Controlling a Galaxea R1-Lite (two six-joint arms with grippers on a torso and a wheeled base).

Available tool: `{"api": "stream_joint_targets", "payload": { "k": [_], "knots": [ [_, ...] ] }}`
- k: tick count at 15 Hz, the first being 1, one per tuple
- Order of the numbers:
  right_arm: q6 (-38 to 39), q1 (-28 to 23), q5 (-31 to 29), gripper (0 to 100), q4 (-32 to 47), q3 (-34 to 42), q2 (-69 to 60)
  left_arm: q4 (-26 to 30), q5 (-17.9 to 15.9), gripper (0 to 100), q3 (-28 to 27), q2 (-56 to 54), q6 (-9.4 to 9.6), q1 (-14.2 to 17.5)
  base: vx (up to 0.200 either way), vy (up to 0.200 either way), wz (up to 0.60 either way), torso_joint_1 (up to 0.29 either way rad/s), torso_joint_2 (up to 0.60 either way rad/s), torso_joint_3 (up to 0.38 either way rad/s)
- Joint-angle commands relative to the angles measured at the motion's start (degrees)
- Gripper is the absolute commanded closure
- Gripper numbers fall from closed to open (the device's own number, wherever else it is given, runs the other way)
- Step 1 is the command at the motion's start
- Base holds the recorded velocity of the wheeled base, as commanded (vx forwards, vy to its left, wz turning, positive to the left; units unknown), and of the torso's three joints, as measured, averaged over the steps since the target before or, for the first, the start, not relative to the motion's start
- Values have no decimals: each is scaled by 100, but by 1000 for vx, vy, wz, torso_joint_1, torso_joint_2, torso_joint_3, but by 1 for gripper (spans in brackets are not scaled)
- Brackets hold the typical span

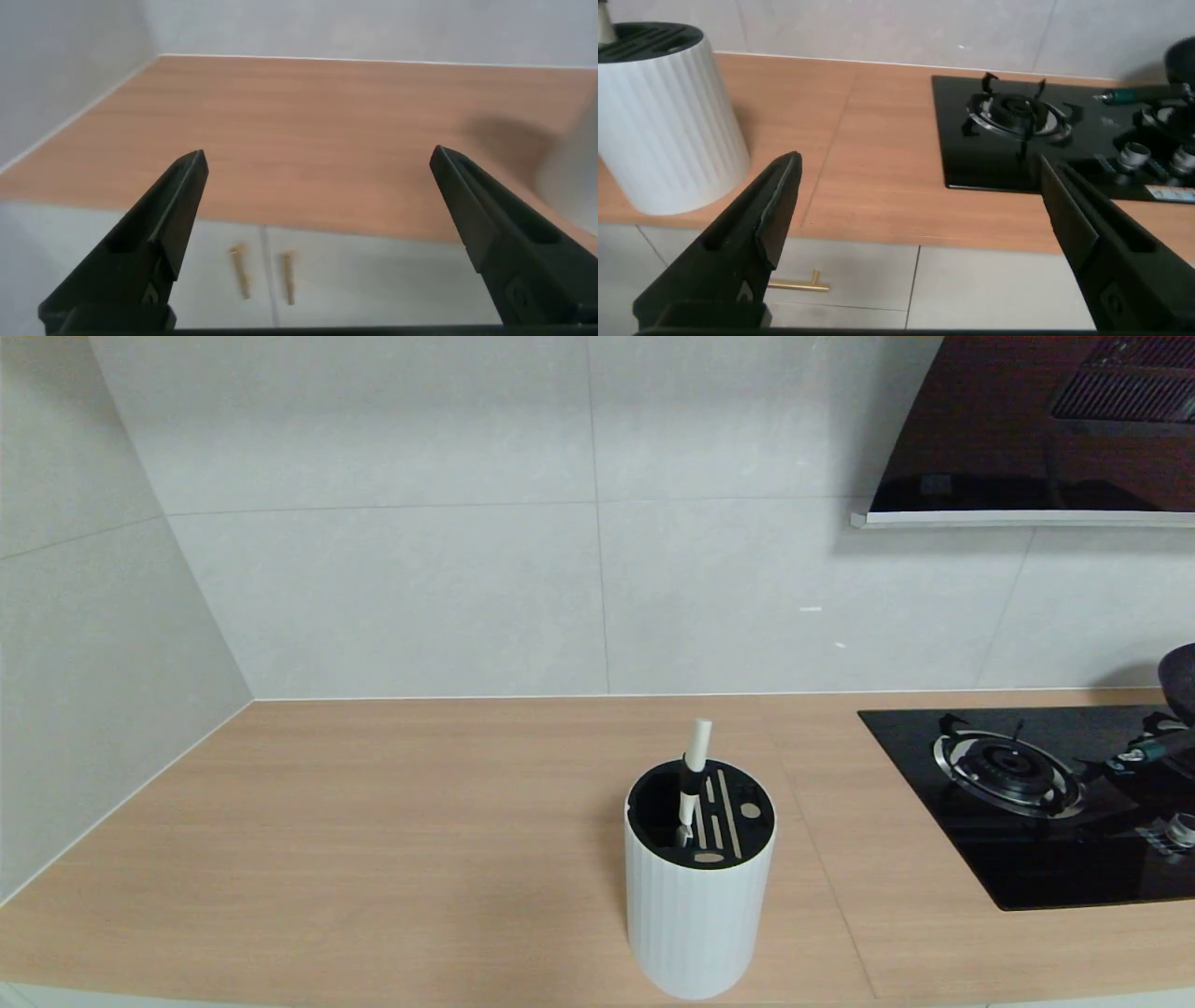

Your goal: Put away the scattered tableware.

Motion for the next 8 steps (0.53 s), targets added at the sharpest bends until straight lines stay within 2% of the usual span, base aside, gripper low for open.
{"api": "stream_joint_targets", "payload": {
  "k": [1,2,3,4,8],
  "knots": [
    [1,7,-1,0,2,11,2,0,-27,0,6,10,-7,0,0,0,0,0,0,0],
    [1,7,-1,0,-6,11,2,-194,-308,0,208,10,-7,0,0,0,0,0,0,0],
    [-8,7,-1,0,-6,11,2,-211,-431,0,217,27,55,0,0,0,0,0,0,0],
    [1,7,-1,0,-6,11,2,-211,-431,0,217,19,-7,0,0,0,0,0,0,0],
    [1,7,-1,0,-6,11,2,-220,-431,0,217,19,-15,0,0,0,0,0,0,0]
  ]
}}
